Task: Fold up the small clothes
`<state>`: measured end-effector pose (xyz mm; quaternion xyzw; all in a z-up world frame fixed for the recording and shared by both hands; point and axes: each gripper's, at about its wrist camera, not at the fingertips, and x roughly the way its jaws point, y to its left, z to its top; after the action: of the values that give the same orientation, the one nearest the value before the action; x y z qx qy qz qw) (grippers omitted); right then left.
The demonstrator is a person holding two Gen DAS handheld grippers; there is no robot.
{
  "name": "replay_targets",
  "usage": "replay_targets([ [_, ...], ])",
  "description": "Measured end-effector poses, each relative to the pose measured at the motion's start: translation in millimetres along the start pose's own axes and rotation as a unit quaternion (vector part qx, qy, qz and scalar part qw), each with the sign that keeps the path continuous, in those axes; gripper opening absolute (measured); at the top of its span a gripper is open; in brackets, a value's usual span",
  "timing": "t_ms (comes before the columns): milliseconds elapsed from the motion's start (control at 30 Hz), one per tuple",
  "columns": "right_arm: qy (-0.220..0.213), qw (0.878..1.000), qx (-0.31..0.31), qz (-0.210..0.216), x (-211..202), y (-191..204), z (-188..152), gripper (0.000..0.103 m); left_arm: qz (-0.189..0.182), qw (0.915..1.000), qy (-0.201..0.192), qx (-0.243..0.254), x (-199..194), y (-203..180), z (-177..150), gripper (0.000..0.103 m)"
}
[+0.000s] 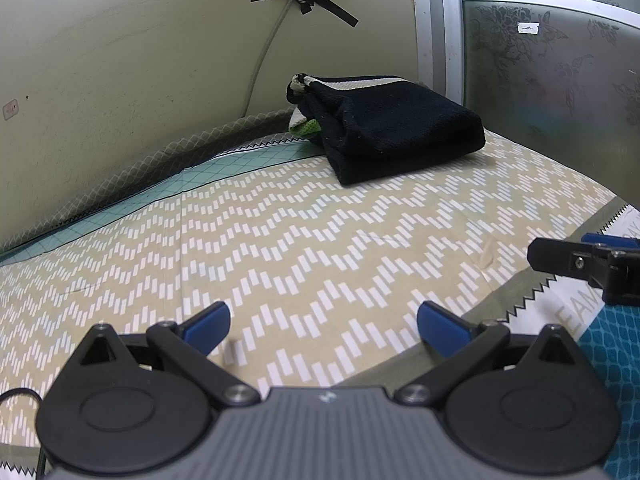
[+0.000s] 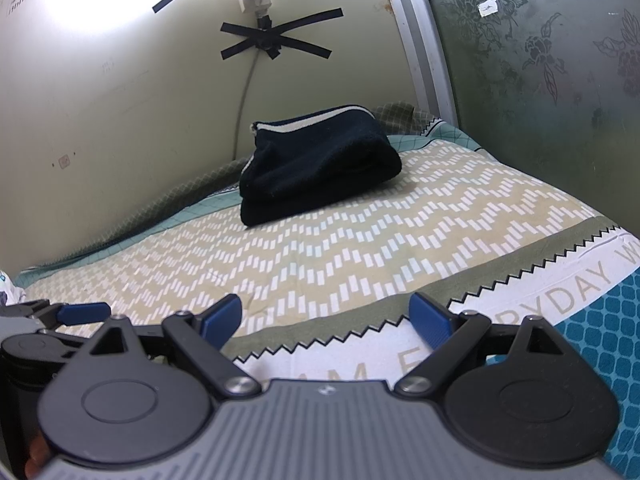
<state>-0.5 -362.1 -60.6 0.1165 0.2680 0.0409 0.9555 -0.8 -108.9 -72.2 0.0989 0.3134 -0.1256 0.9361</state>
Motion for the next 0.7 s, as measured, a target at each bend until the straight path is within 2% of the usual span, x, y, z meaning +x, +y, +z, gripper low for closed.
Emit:
replay_targets([
  [700,0.0,1.0,0.0,0.0,0.1,0.1,-0.4,0.085,0.002,1.0,-0.003,-0.002,-1.4,0.8,-0.3,0.103],
])
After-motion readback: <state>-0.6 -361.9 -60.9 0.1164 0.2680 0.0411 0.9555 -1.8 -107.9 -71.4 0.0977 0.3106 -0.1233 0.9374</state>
